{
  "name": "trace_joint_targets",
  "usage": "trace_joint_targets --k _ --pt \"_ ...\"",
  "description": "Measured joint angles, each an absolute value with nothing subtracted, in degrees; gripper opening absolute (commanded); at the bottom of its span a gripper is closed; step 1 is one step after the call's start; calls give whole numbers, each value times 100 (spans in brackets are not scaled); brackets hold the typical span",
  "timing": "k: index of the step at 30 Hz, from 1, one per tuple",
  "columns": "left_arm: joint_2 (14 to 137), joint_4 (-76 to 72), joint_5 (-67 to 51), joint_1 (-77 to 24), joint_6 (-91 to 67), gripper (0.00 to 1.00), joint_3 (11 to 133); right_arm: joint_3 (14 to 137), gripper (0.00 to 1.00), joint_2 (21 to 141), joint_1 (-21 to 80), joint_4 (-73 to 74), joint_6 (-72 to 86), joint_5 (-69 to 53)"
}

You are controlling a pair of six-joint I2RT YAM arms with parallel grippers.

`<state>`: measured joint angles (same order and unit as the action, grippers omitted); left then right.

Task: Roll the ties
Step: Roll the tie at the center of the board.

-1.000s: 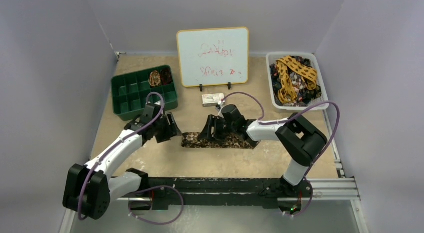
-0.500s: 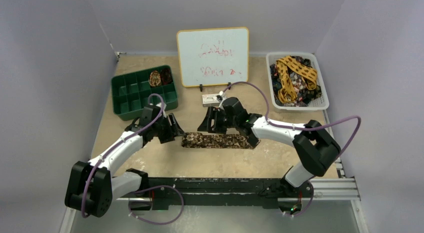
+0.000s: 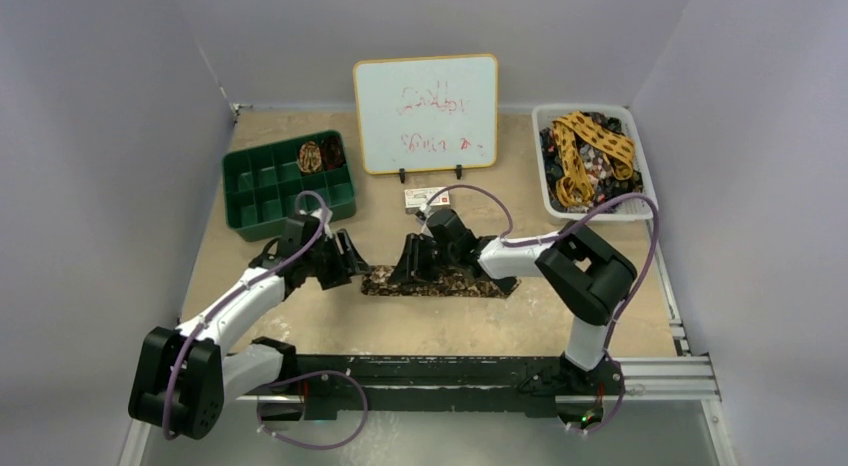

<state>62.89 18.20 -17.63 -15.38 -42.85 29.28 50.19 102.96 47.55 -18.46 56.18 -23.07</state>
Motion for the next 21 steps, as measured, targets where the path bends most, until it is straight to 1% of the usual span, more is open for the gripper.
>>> trace_joint_targets --k 5,13,21 --pt "6263 1586 -1977 -1470 -4311 58 2711 4915 33 10551 4755 -2386 5881 -2580" --pt "6163 998 -2565 -923 -4589 59 2163 4727 34 10678 4713 -2740 6134 -2727" --pt "5704 515 -3026 -814 -4698 59 1839 4547 35 10842 4604 -3135 6416 -2884"
